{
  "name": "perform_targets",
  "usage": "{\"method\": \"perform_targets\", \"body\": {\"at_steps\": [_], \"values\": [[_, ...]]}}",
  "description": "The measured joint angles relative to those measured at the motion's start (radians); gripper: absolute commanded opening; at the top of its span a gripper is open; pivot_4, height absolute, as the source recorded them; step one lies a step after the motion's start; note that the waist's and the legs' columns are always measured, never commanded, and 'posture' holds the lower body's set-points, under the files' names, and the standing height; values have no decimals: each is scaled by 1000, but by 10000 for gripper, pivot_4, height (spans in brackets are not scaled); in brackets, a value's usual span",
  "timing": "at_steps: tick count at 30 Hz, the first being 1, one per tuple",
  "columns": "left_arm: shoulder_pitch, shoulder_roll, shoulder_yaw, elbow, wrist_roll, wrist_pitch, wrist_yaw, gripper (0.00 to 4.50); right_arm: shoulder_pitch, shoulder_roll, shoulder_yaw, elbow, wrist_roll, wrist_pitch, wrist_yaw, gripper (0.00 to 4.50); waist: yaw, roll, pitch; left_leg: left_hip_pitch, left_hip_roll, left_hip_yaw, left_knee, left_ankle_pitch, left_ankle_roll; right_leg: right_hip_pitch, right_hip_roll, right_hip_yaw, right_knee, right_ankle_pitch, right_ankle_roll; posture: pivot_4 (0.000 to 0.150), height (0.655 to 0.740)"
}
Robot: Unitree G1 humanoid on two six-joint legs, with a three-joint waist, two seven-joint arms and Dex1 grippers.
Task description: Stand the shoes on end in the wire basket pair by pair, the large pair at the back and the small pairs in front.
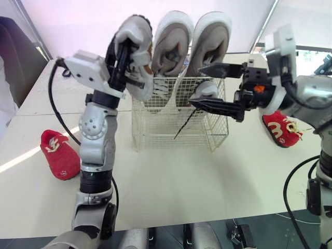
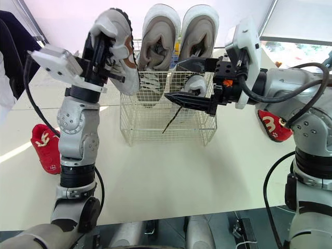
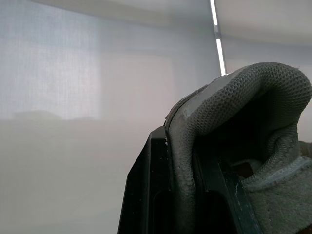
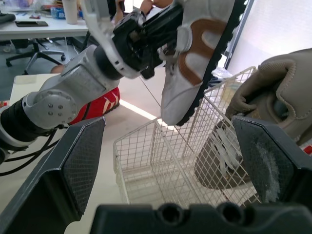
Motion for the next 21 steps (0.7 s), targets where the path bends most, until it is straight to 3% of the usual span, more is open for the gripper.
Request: {"method": "perform_targets", "body": {"at_steps": [11,21], "values": [[26,-42,-33,228,99,-281,24,445,-29,-43,-1,2,27,33,13,45000,0,0,0,0,0,0,0,0,1,0,0,0,0,0,0,1500,7400],[72,-89,-69,375,141,-429,40,445,-45,-71,-1,1,34,34,14,45000,3,0,-1,0,0,0,0,0,1,0,-1,-1,-1,0,0,1500,7400]]}}
